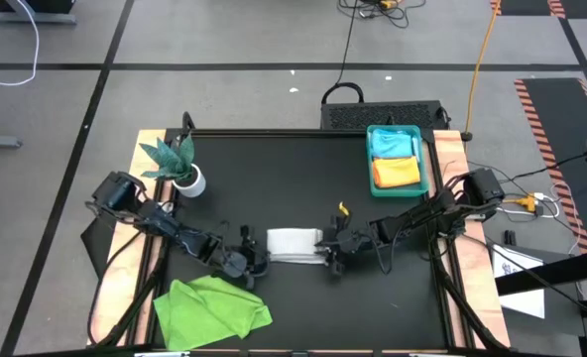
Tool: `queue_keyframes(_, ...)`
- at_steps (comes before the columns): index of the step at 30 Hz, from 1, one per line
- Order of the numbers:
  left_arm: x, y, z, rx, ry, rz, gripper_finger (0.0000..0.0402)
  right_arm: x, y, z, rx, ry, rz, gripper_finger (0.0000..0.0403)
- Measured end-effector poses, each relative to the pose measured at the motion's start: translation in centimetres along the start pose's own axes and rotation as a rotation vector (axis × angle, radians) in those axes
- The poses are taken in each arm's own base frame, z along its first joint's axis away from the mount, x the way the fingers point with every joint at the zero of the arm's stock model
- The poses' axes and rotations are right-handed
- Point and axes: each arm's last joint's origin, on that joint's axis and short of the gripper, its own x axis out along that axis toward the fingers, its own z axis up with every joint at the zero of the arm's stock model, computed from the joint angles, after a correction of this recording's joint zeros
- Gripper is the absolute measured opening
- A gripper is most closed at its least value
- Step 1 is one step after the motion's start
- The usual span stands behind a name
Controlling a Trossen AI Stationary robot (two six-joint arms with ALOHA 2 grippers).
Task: Fold microfiber towels
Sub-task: Fold the white microfiber cloth
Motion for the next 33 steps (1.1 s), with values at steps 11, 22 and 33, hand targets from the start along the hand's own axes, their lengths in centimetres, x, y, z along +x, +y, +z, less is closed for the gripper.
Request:
queue_keyframes(11,-2.2,-1.0,1.0,0.068,-0.09,0.165,0.0088,-0.3,1.9,0.6,-0.173,-0.087,0.175,0.0096)
queue_keyframes(22,-0.8,-1.9,1.3,0.171,-0.182,0.087,0.0088,-0.3,1.9,0.6,-0.159,-0.087,0.174,0.0142)
queue_keyframes(33,1.3,-1.8,-0.1,0.307,-0.158,0.158,0.0088,-0.3,1.9,0.7,-0.178,-0.093,0.175,0.015)
